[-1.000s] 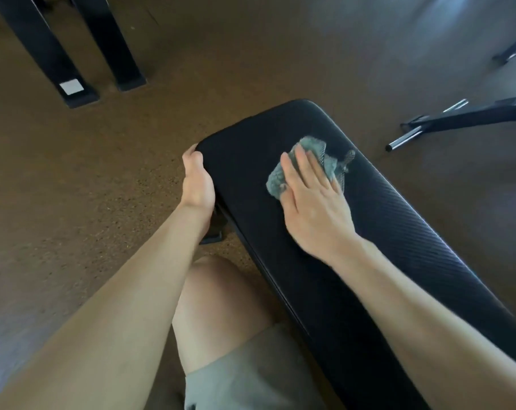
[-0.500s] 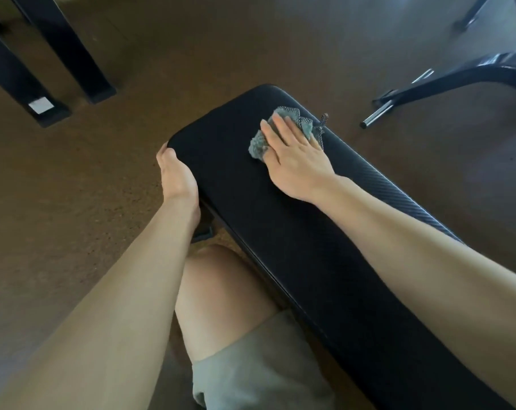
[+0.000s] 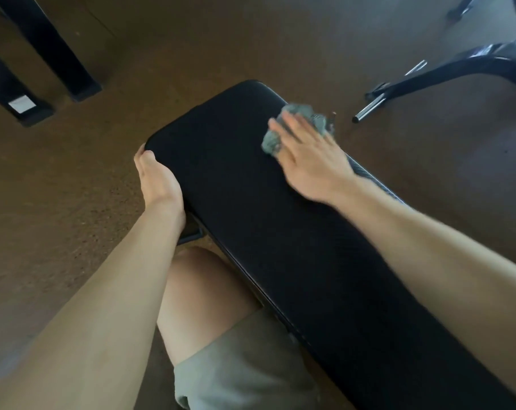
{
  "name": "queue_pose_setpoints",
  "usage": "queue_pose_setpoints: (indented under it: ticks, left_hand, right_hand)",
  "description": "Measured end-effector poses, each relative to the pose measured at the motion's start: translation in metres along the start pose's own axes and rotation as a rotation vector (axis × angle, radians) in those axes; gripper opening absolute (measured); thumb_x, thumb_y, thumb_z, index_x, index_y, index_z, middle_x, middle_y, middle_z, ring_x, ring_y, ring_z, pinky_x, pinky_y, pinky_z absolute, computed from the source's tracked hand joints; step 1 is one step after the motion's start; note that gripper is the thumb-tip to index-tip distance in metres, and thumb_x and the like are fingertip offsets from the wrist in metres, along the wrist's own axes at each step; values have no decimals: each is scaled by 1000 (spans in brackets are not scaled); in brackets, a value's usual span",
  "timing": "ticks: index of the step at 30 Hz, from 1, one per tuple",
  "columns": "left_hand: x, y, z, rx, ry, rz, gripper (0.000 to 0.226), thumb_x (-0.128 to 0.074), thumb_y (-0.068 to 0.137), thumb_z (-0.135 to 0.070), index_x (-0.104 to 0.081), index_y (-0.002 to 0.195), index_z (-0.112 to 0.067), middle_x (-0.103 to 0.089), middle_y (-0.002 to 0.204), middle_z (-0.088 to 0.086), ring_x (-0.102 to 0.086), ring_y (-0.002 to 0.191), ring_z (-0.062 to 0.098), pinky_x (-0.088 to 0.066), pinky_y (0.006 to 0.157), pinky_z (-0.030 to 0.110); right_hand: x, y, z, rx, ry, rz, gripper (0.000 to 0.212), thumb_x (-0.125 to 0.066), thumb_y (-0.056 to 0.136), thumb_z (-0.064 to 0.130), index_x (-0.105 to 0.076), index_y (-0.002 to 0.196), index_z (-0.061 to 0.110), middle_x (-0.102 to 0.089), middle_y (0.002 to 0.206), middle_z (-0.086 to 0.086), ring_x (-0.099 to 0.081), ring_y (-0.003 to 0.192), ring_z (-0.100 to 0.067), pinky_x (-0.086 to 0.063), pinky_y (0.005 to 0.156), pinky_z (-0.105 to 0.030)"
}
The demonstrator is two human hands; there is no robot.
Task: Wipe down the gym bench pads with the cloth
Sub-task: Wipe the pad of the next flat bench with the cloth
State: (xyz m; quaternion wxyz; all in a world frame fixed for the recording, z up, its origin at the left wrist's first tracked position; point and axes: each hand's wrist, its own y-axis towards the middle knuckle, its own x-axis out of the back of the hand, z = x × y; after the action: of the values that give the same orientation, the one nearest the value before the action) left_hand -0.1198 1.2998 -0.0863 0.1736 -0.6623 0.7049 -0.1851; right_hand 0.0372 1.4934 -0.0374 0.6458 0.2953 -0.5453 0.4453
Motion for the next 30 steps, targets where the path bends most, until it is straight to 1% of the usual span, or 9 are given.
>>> queue_pose_setpoints:
  ticks: [2,6,8,12,16,21,24,27,30]
  left_hand:
    - [2,-1,-2,-10,-2,4,54,-35,90,-53,-53,139,-41,-66,125,-10,-64,112,17,-52,97,38]
    - [-1,-1,-1,-14,-13,-9,55,-34,92,-52,-51,141,-38,-64,128,-9,-62,114,16,-49,95,34]
    - [-4,-4,0,-11,-17,-7,53,-32,94,-52,-50,142,-38,-63,129,-9,-61,115,16,-48,92,33]
    - [-4,-5,0,-18,-34,-12,58,-32,88,-54,-52,141,-41,-63,131,-11,-60,116,15,-46,98,35]
    - [-2,-6,-1,-37,-8,1,57,-31,88,-54,-52,140,-42,-64,129,-11,-61,115,15,-47,100,36]
    - [-2,-12,-6,-20,-15,14,62,-31,88,-56,-47,145,-38,-61,132,-9,-59,117,18,-46,102,38]
    - [-2,-16,-9,-11,-28,-13,63,-32,86,-55,-49,144,-37,-62,130,-8,-61,114,19,-47,105,41]
    - [-1,-15,-10,12,-36,-12,62,-35,84,-54,-52,141,-37,-64,128,-6,-62,113,21,-47,105,43]
    - [3,-17,-12,2,18,13,53,-34,92,-49,-50,142,-39,-63,129,-3,-62,114,23,-49,101,42]
  right_hand:
    - [8,5,-18,-108,37,43,56,-19,110,42,-7,164,37,3,173,9,5,159,-11,-3,129,-40]
    - [-11,-63,-7,-259,66,-56,57,-17,110,43,-3,165,35,5,173,7,8,159,-12,-1,129,-42]
    - [-20,-112,6,-297,79,-75,57,-15,109,43,-5,164,36,4,173,9,11,158,-8,5,127,-35]
    - [-25,-164,28,-345,105,2,63,-5,98,50,5,160,46,23,164,23,30,147,6,21,116,-22]
    - [-17,-105,15,-337,65,-69,61,-8,105,47,-3,164,36,6,173,8,13,157,-9,7,126,-37]
    - [-12,-16,32,-443,122,0,59,-15,109,39,1,165,28,14,173,-2,15,158,-20,9,127,-47]
    - [-19,-8,68,-301,92,-14,61,-20,108,37,-3,166,23,7,173,-6,9,159,-23,4,128,-49]
    - [-37,-40,107,29,46,-48,62,-27,105,37,-17,165,21,-8,173,-7,-1,160,-25,-6,128,-49]
    - [-42,-88,113,250,31,7,59,-27,107,39,-18,165,27,-8,174,-2,4,160,-20,-4,129,-46]
